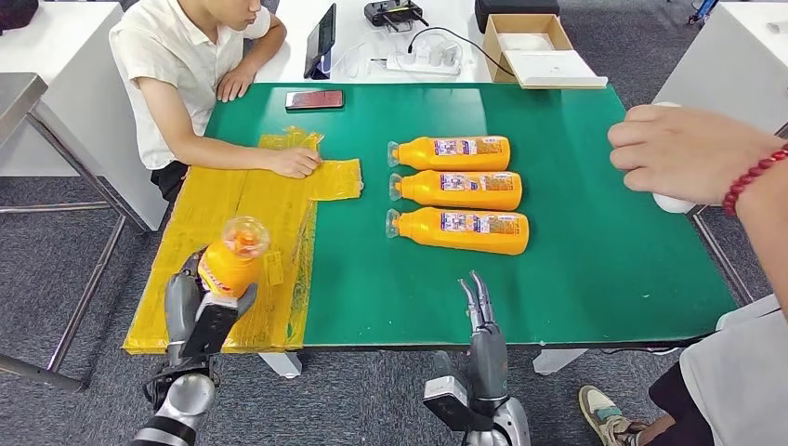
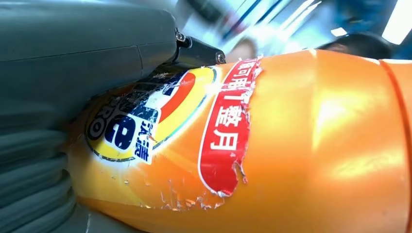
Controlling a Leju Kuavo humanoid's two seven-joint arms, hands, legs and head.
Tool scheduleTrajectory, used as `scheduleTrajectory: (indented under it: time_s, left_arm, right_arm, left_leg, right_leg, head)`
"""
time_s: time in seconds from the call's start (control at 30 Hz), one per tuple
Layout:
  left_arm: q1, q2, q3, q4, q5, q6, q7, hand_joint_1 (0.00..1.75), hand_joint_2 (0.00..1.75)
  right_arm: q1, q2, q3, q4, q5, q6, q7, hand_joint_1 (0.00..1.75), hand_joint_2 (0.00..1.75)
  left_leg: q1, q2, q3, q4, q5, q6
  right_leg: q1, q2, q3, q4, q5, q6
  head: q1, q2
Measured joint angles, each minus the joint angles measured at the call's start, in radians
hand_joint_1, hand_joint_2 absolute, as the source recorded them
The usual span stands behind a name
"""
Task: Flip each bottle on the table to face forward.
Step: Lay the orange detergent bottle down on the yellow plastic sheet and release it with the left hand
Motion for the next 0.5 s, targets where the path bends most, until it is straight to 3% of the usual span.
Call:
scheduleTrajectory:
  time_s: [0.13,0.23,0.37,0.5]
  left_arm:
    - [-0.094,0.010,0.037,0.131,-0.422,0.016,0.105,1.75,1.75]
    - [-0.187,0.009,0.038,0.271,-0.606,-0.010,0.193,1.75,1.75]
    - [-0.296,0.008,0.006,0.471,-0.722,-0.076,0.286,1.75,1.75]
    - [-0.365,0.006,-0.019,0.589,-0.742,-0.098,0.306,1.75,1.75]
  right_arm:
    - [0.015,0.017,-0.048,-0.037,-0.017,0.000,0.000,0.00,0.00]
    - [0.011,0.026,-0.052,-0.045,-0.044,0.000,0.000,0.00,0.00]
    - [-0.007,0.030,-0.037,-0.043,-0.060,0.000,0.000,0.00,0.00]
    - [-0.021,0.031,-0.023,-0.040,-0.062,0.000,0.000,0.00,0.00]
  left_leg:
    - [0.000,0.001,0.001,0.000,0.001,0.000]
    - [0.000,0.001,0.001,0.000,0.001,0.000]
    - [0.000,0.001,0.001,0.000,0.001,0.000]
    - [0.000,-0.001,0.001,0.000,0.001,0.000]
  right_leg:
    - [0.000,0.000,0.000,0.000,0.000,0.000]
    - [0.000,0.000,0.001,0.000,0.001,0.000]
    - [-0.001,0.000,0.001,0.001,0.001,0.001]
    - [-0.001,0.000,0.002,0.001,0.001,0.001]
  head:
    - [0.000,0.000]
    - [0.000,0.000]
    - [0.000,0.000]
    - [0.000,0.000]
